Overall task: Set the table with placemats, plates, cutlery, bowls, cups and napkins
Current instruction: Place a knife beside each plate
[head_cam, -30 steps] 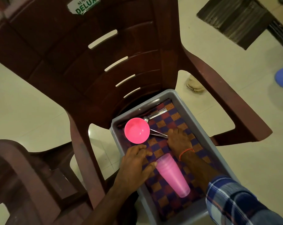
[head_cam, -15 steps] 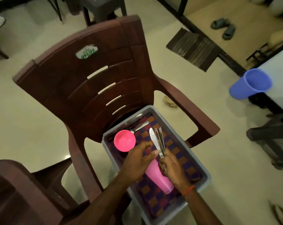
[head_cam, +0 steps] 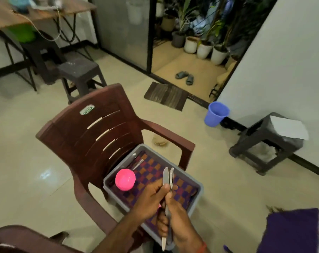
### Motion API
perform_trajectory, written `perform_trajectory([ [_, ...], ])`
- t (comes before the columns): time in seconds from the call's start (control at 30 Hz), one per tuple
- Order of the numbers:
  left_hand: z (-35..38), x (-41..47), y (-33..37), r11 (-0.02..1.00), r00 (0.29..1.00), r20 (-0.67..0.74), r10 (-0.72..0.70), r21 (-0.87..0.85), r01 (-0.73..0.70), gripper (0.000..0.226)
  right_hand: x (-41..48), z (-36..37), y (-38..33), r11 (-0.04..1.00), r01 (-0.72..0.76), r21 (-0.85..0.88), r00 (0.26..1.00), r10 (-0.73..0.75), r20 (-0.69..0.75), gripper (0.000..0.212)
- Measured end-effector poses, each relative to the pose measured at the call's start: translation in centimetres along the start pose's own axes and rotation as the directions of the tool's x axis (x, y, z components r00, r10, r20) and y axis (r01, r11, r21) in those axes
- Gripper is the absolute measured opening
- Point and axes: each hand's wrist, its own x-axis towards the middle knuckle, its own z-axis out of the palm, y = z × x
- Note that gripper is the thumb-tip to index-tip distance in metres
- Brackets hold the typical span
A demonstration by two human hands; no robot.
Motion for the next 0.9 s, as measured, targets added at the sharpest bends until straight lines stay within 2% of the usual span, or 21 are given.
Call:
perform_trajectory([
  [0.07,1.0,-1.6,1.6,1.0,0.995,0.1,0.008,0.005,-0.008,0.041,-2.7,-0.5,-0.1,0.987,-0.057,0.151,0.998,0.055,0.014,0.053],
  [0.17,2.8,-3.2,2.7,0.999,0.977,0.211,0.008,-0.05,0.003,0.039,-5.9,-2.0,0.1,0.947,-0.107,0.302,0.993,0.087,0.078,0.05],
  [0.23,4.4,-4.1,3.6,0.991,0.965,0.262,-0.026,-0.121,0.059,0.037,-7.8,-3.2,0.0,0.927,-0.149,0.343,0.986,0.115,0.118,0.051],
  [0.3,6.1,-4.7,4.0,0.976,0.952,0.301,-0.054,-0.187,0.115,0.028,-9.3,-3.7,0.1,0.928,-0.163,0.335,0.986,0.139,0.096,0.052],
  [0.37,8.2,-5.2,4.5,0.963,0.951,0.301,-0.072,-0.227,0.145,0.023,-10.5,-4.0,0.2,0.931,-0.126,0.343,0.991,0.135,-0.002,0.049],
  [0.43,10.2,-5.5,4.9,0.948,0.953,0.291,-0.087,-0.269,0.169,0.02,-11.4,-4.3,0.3,0.945,-0.001,0.328,0.986,0.055,-0.155,0.038],
  [0.53,12.9,-5.4,5.5,0.966,0.958,0.275,-0.08,-0.217,0.143,0.024,-12.4,-5.8,0.9,0.969,0.223,0.109,0.913,-0.168,-0.371,0.022],
  [0.63,15.5,-4.6,6.1,0.97,0.946,0.313,-0.089,-0.187,0.153,0.023,-13.8,-8.0,0.5,0.964,0.265,-0.028,0.847,-0.247,-0.471,0.023],
  [0.73,18.5,-4.1,6.9,0.976,0.901,0.414,-0.13,-0.105,0.189,0.029,-15.3,-10.6,-0.6,0.944,0.328,0.04,0.794,-0.252,-0.553,0.028],
  [0.8,20.2,-4.0,7.4,0.974,0.862,0.484,-0.151,-0.074,0.212,0.032,-16.2,-12.1,-1.4,0.922,0.365,0.126,0.78,-0.229,-0.583,0.026],
  [0.9,22.8,-3.5,7.9,0.971,0.814,0.554,-0.173,-0.044,0.236,0.028,-17.7,-14.6,-1.9,0.908,0.383,0.167,0.768,-0.212,-0.605,0.027],
])
